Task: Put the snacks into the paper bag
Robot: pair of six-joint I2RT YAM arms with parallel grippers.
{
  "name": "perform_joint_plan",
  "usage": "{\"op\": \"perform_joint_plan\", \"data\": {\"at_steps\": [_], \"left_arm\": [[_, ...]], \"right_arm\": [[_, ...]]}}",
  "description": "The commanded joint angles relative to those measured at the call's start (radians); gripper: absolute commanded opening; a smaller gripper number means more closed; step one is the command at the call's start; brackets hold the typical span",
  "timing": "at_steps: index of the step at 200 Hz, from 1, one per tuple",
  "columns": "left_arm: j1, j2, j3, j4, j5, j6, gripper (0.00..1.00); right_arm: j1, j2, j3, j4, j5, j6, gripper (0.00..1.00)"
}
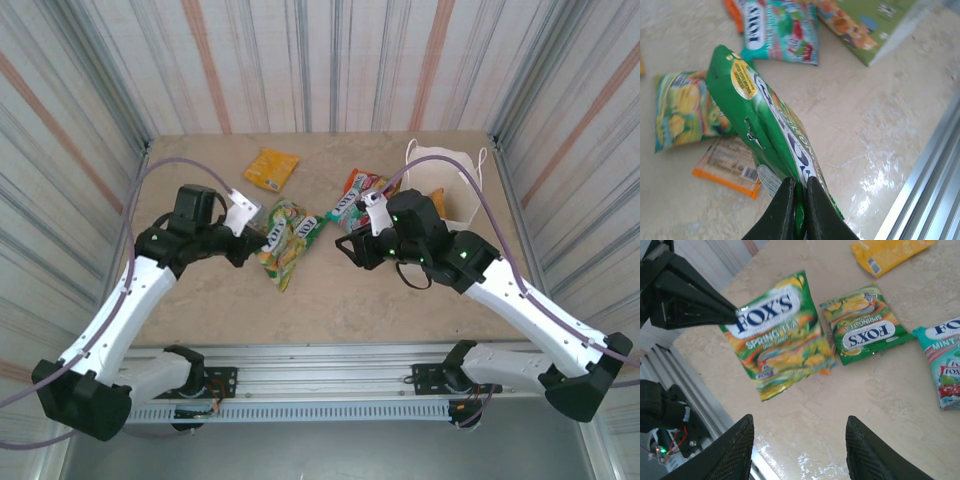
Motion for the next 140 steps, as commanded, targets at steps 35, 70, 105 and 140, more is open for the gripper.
{"op": "perform_joint_plan", "data": {"at_steps": [35,70,105,140], "left_arm": [[-0.113,-0.065,0.025,0.0,0.061,0.359,0.0],[-0.183,-0.069,0.02,0.015,0.037,0.467,0.0],[-0.221,-0.068,0.025,0.019,0.015,0.544,0.0],[-0.246,-0.069,0.031,0.009,-0.014,0.591,0.0]], "right_arm": [[0.008,-0.048,-0.052,0.046,-0.018,-0.167,0.51],[0.008,-0.047,-0.06,0.039,-0.031,-0.251,0.54],[0.008,-0.045,-0.081,0.033,-0.052,-0.311,0.57],[0.005,-0.052,-0.078,0.009,-0.03,-0.354,0.6]]}}
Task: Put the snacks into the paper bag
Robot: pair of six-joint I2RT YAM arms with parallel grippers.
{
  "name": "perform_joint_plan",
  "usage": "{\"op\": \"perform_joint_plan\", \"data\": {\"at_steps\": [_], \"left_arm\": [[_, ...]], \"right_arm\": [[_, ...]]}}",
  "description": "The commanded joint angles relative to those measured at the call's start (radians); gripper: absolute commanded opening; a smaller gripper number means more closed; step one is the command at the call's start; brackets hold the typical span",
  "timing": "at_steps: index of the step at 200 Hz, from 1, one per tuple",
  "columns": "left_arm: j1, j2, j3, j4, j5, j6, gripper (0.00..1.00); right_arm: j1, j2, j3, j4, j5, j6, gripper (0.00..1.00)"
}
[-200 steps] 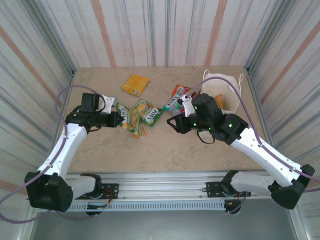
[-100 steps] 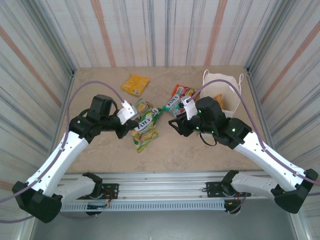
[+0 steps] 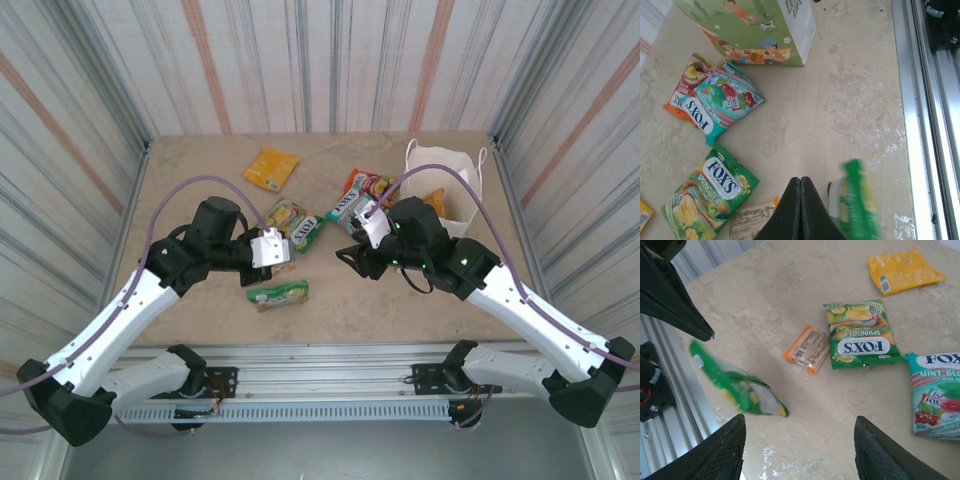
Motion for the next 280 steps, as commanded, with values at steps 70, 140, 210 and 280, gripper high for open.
{"op": "perform_joint_plan", "data": {"at_steps": [70,140,210,280], "left_arm": [[-0.015,0.031,-0.02,0.031,-0.169,-0.219,0.33],[-0.015,0.058,-0.152,-0.053,-0.303,-1.086,0.48],[-0.01,0.001,-0.363,-0.185,-0.326,-1.548,0.64],[-0.028,0.062,-0.506,-0.03,-0.314,-1.573,0.66]], "right_arm": [[-0.001,-0.027,-0.031,-0.008,-0.012,-0.044,0.6],[0.037,0.019,-0.038,-0.041,-0.035,0.337,0.57],[0.261,0.126,-0.087,-0.114,0.054,0.785,0.56],[0.315,0.198,-0.079,-0.099,0.042,0.768,0.56]]}}
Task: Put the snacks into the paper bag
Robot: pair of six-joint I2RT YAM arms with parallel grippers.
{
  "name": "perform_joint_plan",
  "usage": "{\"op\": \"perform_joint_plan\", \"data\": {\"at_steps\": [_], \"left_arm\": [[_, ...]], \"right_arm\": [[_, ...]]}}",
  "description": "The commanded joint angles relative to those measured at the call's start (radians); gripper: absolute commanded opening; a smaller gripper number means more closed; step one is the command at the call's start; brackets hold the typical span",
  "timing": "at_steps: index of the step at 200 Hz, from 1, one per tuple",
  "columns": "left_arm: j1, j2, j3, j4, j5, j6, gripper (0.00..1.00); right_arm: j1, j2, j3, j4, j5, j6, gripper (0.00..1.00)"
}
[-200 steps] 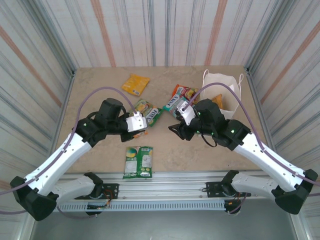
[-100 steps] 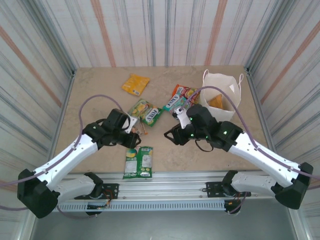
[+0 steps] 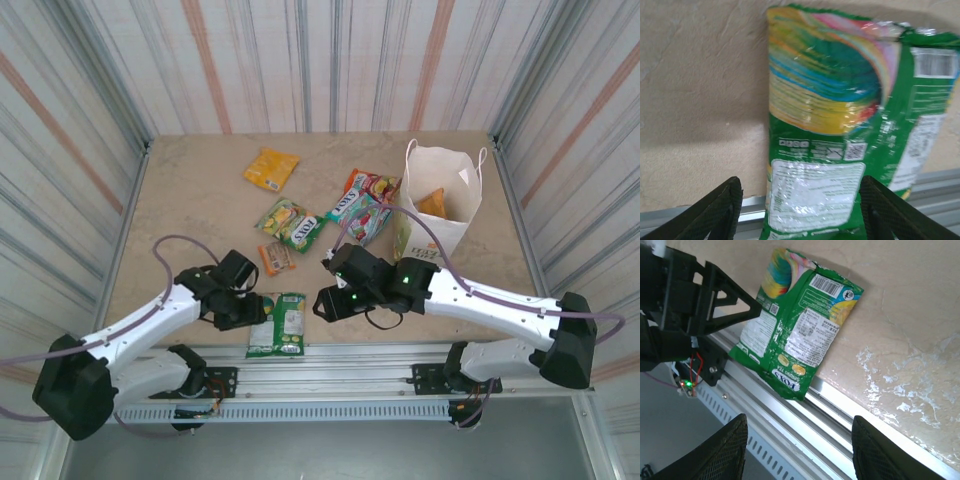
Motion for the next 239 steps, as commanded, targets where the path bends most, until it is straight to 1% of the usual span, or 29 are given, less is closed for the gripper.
{"op": "perform_joint_plan", "data": {"at_steps": [1,25,45,76,84,101,127,143,155,192,218,239], "left_arm": [[-0.02,0.018,-0.034,0.059,-0.008,-0.049,0.66],[-0.036,0.039,-0.055,0.118,-0.015,-0.063,0.65],[-0.047,0.083,-0.067,0.167,-0.015,-0.057,0.59],[-0.074,0.183,-0.068,0.217,-0.024,-0.044,0.54],[-0.083,0.212,-0.067,0.228,-0.028,-0.043,0.51],[-0.106,0.266,-0.053,0.242,-0.025,-0.033,0.38],[-0.14,0.29,0.0,0.228,-0.034,-0.011,0.18],[-0.144,0.275,0.039,0.206,-0.047,0.008,0.1],[-0.144,0.251,0.068,0.186,-0.06,0.024,0.06],[-0.145,0.134,0.143,0.18,-0.066,0.122,0.01],[-0.145,0.018,0.137,0.295,-0.045,0.154,0.0],[-0.144,-0.063,0.129,0.392,-0.018,0.183,0.0]], "right_arm": [[0.003,0.002,0.0,-0.015,0.012,0.023,0.56],[0.001,-0.008,-0.002,-0.016,0.023,0.013,0.57],[0.002,-0.015,-0.006,-0.014,0.025,0.01,0.57],[-0.002,-0.025,-0.003,-0.019,0.028,-0.008,0.55],[-0.003,-0.029,-0.002,-0.019,0.029,-0.011,0.54],[-0.006,-0.039,-0.002,-0.02,0.033,-0.017,0.54],[-0.009,-0.059,0.003,-0.024,0.05,-0.033,0.53],[-0.013,-0.077,0.005,-0.024,0.064,-0.045,0.53],[-0.02,-0.095,0.005,-0.02,0.077,-0.05,0.53],[-0.046,-0.161,0.002,0.016,0.106,-0.085,0.54],[-0.066,-0.188,0.003,0.056,0.141,-0.152,0.54],[-0.092,-0.193,0.018,0.08,0.129,-0.191,0.54]]}}
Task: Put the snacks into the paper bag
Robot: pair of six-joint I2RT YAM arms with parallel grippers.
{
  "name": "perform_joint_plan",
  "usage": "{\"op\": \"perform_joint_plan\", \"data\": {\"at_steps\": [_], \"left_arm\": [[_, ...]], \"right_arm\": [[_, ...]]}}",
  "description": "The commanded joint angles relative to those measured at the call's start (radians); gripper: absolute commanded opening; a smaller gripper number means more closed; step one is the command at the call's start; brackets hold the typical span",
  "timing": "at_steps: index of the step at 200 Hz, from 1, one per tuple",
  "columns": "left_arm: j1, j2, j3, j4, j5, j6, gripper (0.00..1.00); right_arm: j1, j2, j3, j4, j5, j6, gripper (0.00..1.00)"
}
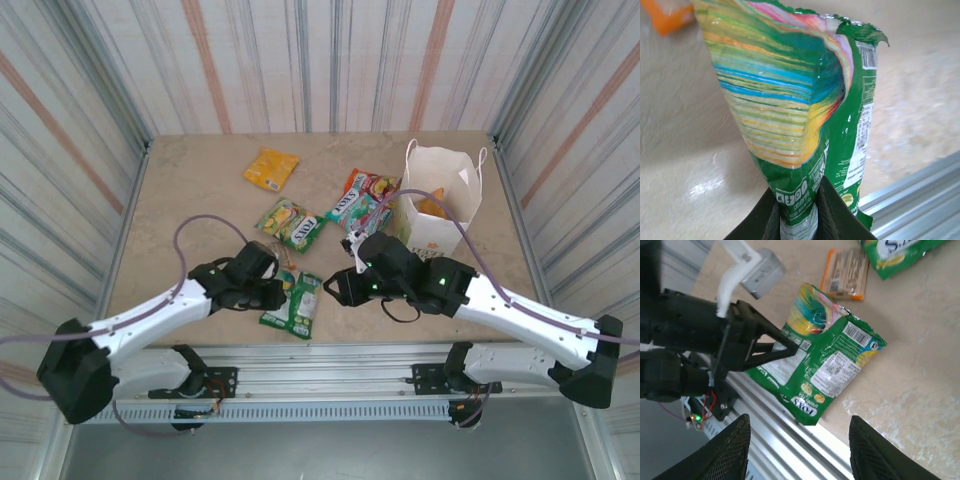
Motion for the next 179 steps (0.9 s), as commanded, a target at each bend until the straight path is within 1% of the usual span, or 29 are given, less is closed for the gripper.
{"op": "perform_joint_plan", "data": {"at_steps": [1,19,50,83,113,122,145,179], "left_arm": [[-0.002,-0.092,0.021,0.137,0.017,0.069,0.0],[-0.003,-0.145,0.013,0.215,0.047,0.101,0.0],[-0.001,-0.201,-0.005,0.368,0.133,0.137,0.0],[-0.001,-0.204,0.005,0.481,0.216,0.153,0.0],[-0.001,-0.191,0.01,0.563,0.266,0.159,0.0],[-0.001,-0.187,0.017,0.569,0.271,0.163,0.0],[-0.001,-0.187,0.023,0.556,0.242,0.165,0.0],[0.0,-0.209,0.012,0.604,0.223,0.167,0.0]], "right_arm": [[-0.027,-0.014,0.018,0.038,0.023,-0.081,0.54],[-0.047,-0.018,0.02,0.062,0.0,-0.101,0.55],[-0.083,-0.014,0.021,0.104,-0.049,-0.117,0.56],[-0.12,0.013,0.022,0.148,-0.131,-0.107,0.58],[-0.133,0.05,0.035,0.162,-0.168,-0.091,0.59],[-0.136,0.058,0.042,0.158,-0.173,-0.09,0.59],[-0.142,0.055,0.066,0.116,-0.133,-0.088,0.6],[-0.153,-0.039,0.017,0.138,-0.113,-0.087,0.62]]}}
